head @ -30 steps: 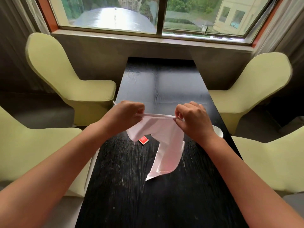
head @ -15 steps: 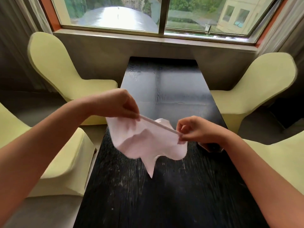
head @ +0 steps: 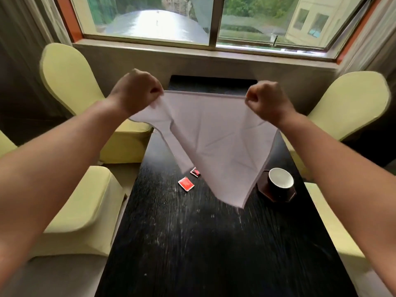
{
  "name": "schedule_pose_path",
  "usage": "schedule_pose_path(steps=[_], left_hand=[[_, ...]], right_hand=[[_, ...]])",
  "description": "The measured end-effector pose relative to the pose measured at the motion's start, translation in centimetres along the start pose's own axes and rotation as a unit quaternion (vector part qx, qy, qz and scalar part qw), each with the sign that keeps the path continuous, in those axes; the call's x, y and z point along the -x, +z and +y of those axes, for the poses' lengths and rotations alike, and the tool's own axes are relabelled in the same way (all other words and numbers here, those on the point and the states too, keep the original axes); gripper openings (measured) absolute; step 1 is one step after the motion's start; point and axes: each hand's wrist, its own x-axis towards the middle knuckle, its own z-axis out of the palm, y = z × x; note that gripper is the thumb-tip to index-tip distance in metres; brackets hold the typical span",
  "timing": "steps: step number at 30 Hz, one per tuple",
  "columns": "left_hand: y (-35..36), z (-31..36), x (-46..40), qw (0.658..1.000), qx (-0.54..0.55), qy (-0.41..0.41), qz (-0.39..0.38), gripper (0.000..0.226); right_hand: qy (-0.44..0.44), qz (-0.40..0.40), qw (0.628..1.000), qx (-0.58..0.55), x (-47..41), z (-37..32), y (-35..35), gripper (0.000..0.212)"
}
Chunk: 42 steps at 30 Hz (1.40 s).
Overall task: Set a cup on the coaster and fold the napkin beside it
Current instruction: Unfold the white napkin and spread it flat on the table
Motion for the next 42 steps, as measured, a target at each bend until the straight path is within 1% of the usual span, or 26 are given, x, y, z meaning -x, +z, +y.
schedule_pose_path(steps=[5, 8, 11, 14, 16, 17, 19, 21, 22, 24, 26, 29, 30, 31, 33, 35, 40, 42], left_hand=[[-1.6, -0.8, 0.8, 0.996, -0.029, 0.025, 0.075, 0.024], [-1.5, -0.5, 3.4, 0.989, -0.017, 0.038, 0.138, 0.028], [0.2, 0.6, 7.7, 0.985, 0.031, 0.053, 0.161, 0.028], [3.6, 2.0, 13.3, 0.986, 0.067, 0.055, 0.14, 0.022], [6.0, 3.5, 17.4, 0.99, 0.082, 0.063, 0.1, 0.014], [7.2, 4.3, 19.4, 0.99, 0.091, 0.067, 0.084, 0.011], [10.0, 6.1, 23.7, 0.99, 0.105, 0.078, 0.053, 0.014], [12.9, 8.1, 27.9, 0.991, 0.104, 0.077, 0.014, 0.014], [14.4, 9.0, 29.9, 0.992, 0.103, 0.073, 0.004, 0.015], [17.3, 11.0, 33.5, 0.991, 0.113, 0.064, -0.019, 0.02], [19.8, 12.7, 36.9, 0.991, 0.107, 0.054, -0.054, 0.014], [22.9, 14.5, 41.4, 0.983, 0.124, 0.002, -0.134, 0.037], [23.6, 14.8, 42.6, 0.98, 0.129, -0.012, -0.15, 0.038], [24.0, 15.1, 43.5, 0.978, 0.135, -0.02, -0.159, 0.033], [24.6, 15.6, 44.8, 0.975, 0.146, -0.027, -0.167, 0.016], [24.9, 15.8, 45.7, 0.973, 0.149, -0.04, -0.17, 0.018], [25.2, 15.6, 47.6, 0.981, 0.13, -0.049, -0.137, 0.018], [25.0, 15.6, 48.7, 0.983, 0.129, -0.039, -0.123, 0.023]], right_hand=[[-0.029, 0.073, 0.996, 0.032, 0.9, 1.3, -3.1, 0.018], [-0.024, 0.083, 0.996, 0.038, 3.5, 1.5, -4.1, 0.02], [-0.015, 0.077, 0.997, 0.027, 7.3, 1.1, -4.0, 0.019], [-0.008, 0.049, 0.999, 0.019, 13.3, 1.0, -2.2, 0.023], [-0.01, 0.006, 1.0, 0.01, 18.3, 0.8, 0.1, 0.031], [-0.017, -0.014, 1.0, 0.002, 20.8, 0.7, 1.3, 0.031], [-0.022, -0.041, 0.999, -0.016, 25.8, 0.5, 4.0, 0.019], [-0.006, -0.076, 0.996, -0.039, 31.0, 0.4, 7.0, 0.008], [0.005, -0.09, 0.995, -0.049, 33.4, 0.5, 8.4, 0.009], [0.017, -0.099, 0.994, -0.048, 38.1, 0.9, 11.0, 0.021], [0.021, -0.11, 0.993, -0.043, 42.4, 1.0, 12.9, 0.031], [0.046, -0.14, 0.988, -0.057, 47.4, 0.6, 15.1, 0.03], [0.055, -0.153, 0.985, -0.061, 48.6, 0.5, 15.7, 0.029], [0.063, -0.17, 0.981, -0.065, 49.7, 0.3, 16.1, 0.029], [0.075, -0.194, 0.976, -0.066, 51.4, -0.2, 16.7, 0.022], [0.077, -0.198, 0.975, -0.062, 52.5, -0.6, 16.8, 0.016], [0.027, -0.158, 0.986, -0.046, 54.3, -1.4, 16.6, 0.019], [0.017, -0.16, 0.986, -0.04, 55.1, -2.0, 16.2, 0.018]])
